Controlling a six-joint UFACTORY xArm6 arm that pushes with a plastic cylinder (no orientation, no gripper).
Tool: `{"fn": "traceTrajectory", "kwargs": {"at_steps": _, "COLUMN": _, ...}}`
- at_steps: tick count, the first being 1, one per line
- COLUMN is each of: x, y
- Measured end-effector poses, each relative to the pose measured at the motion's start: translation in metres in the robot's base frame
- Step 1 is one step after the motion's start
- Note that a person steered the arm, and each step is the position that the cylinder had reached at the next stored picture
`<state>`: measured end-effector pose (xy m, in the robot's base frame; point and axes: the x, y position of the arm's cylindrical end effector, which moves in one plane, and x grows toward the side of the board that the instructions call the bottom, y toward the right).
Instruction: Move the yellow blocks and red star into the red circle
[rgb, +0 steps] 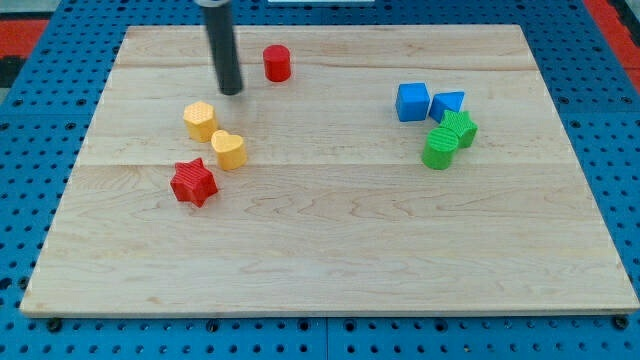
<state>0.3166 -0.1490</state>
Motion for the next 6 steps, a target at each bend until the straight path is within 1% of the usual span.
{"fn": "traceTrajectory", "kwargs": {"at_steps": 1, "x": 0.033, "y": -0.071}}
{"fn": "traceTrajectory", "kwargs": {"at_steps": 2, "x": 0.089, "y": -0.04}}
{"fn": "traceTrajectory", "kwargs": {"at_steps": 3, "x": 0.135, "y": -0.009}}
{"fn": "traceTrajectory", "kwargs": {"at_steps": 4, "x": 0.174, "y": -0.055}}
{"fn": "traceTrajectory", "kwargs": {"at_steps": 5, "x": 0.194, "y": -0.035}}
{"fn": "traceTrajectory", "kwargs": {"at_steps": 6, "x": 0.203, "y": 0.025}}
